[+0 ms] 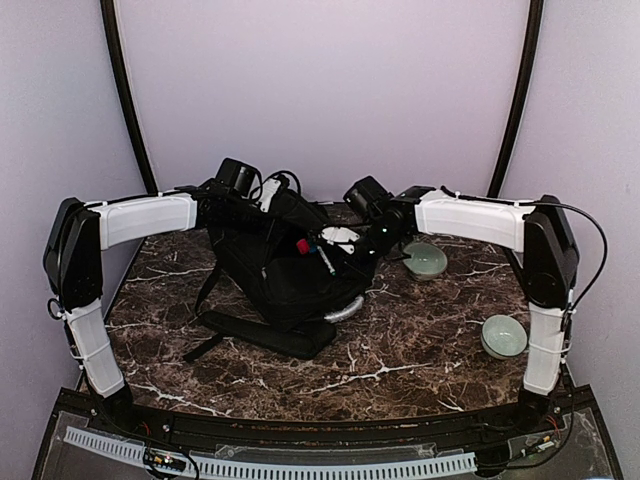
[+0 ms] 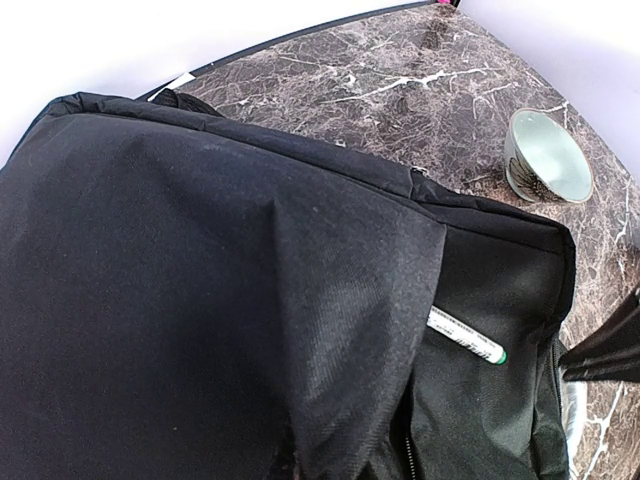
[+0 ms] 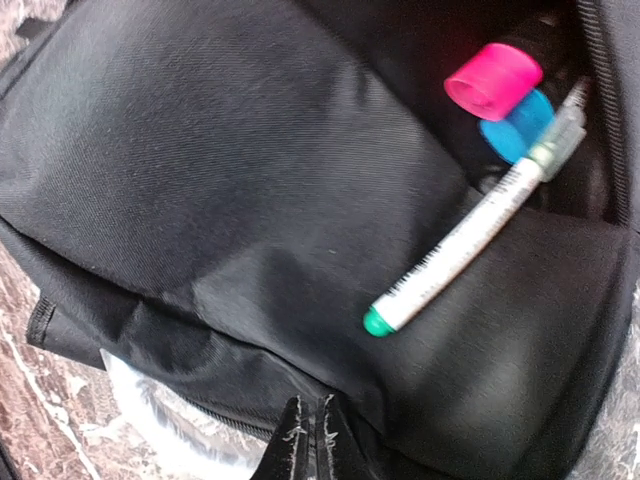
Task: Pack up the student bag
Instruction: Adjust the pen in the upper front pocket of the bag.
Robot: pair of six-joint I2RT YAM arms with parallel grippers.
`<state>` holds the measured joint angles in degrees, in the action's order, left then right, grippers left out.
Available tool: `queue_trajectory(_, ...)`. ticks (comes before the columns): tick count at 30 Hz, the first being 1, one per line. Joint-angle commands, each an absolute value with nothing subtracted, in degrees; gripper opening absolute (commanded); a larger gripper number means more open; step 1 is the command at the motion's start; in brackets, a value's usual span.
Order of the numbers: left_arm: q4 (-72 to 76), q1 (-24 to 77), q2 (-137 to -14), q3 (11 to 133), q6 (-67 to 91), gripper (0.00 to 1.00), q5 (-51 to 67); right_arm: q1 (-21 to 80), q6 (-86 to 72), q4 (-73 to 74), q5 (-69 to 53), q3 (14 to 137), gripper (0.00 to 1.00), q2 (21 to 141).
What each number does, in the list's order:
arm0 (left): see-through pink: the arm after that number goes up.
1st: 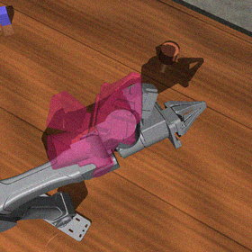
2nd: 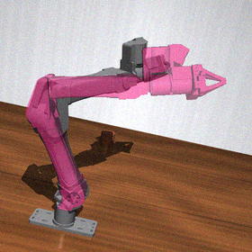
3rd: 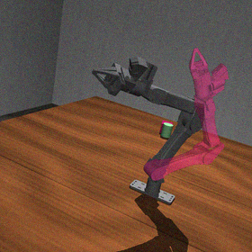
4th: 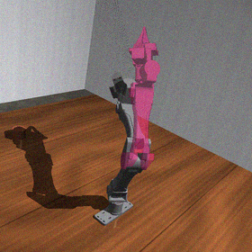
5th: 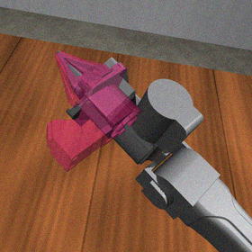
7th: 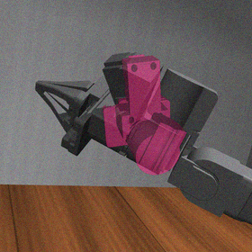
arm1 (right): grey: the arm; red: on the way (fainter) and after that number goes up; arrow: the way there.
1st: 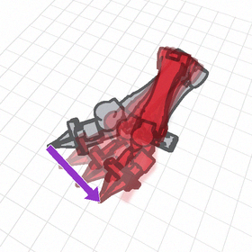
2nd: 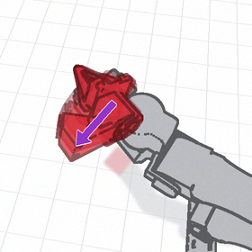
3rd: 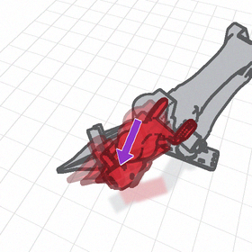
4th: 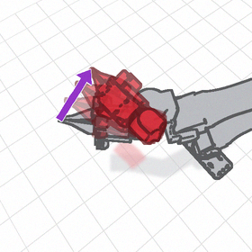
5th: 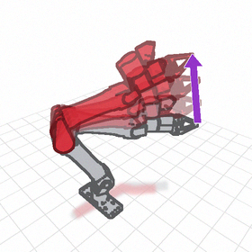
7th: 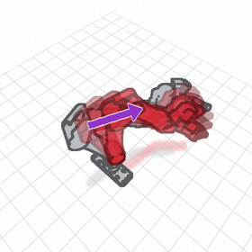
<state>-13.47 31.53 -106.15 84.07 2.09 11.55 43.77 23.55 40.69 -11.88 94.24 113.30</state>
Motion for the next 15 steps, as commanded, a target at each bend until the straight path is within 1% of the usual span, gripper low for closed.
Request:
queue_trajectory(1,-11.5,33.5,-103.4,86.1,1.8,0.04,15.8,44.9,25.4,40.1,-8.2,95.1,0.05,115.9)
queue_trajectory(8,-11.6,33.6,-103.1,86.2,1.7,0.04,15.6,44.9,24.8,38.6,-6.6,98.3,0.05,120.9)
queue_trajectory(15,-11.6,33.7,-103.0,86.2,1.7,0.04,15.7,44.7,25.3,33.0,0.5,105.0,0.04,126.2)
